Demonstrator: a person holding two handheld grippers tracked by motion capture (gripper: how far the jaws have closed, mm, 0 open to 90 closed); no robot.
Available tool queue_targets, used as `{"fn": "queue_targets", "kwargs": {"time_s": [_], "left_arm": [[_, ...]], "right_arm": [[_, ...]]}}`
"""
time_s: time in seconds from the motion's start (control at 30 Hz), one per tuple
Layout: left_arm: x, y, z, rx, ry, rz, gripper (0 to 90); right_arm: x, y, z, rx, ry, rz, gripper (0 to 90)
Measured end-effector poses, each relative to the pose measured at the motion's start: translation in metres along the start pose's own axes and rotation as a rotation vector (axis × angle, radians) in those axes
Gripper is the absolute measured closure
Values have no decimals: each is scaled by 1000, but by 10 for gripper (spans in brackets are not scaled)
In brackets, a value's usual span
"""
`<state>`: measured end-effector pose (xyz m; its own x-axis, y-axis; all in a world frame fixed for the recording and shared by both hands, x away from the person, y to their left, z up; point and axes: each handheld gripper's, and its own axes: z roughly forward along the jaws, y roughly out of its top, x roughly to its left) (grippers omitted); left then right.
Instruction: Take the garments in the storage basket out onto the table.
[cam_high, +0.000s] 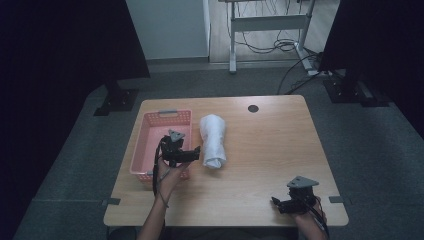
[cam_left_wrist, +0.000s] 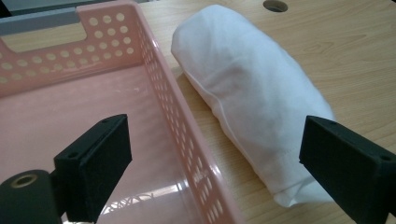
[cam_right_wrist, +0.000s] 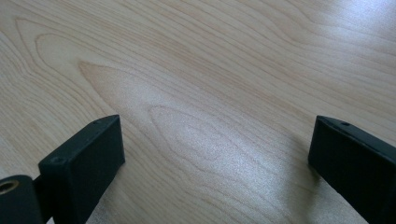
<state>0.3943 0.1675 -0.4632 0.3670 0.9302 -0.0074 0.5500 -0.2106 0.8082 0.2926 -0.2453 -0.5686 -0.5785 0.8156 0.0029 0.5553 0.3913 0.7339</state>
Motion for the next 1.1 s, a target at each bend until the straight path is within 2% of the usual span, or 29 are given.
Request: {"fn": "queue_targets", "kwargs": {"time_s": [0.57, 1.1], "left_arm": [[10, -10, -14, -24, 5, -3, 87], [27, -24, -31, -42, 24, -11, 85]], "right_arm": [[0, 0, 0, 0, 0, 1, 34], [0, 0, 0, 1, 0, 1, 34]]}}
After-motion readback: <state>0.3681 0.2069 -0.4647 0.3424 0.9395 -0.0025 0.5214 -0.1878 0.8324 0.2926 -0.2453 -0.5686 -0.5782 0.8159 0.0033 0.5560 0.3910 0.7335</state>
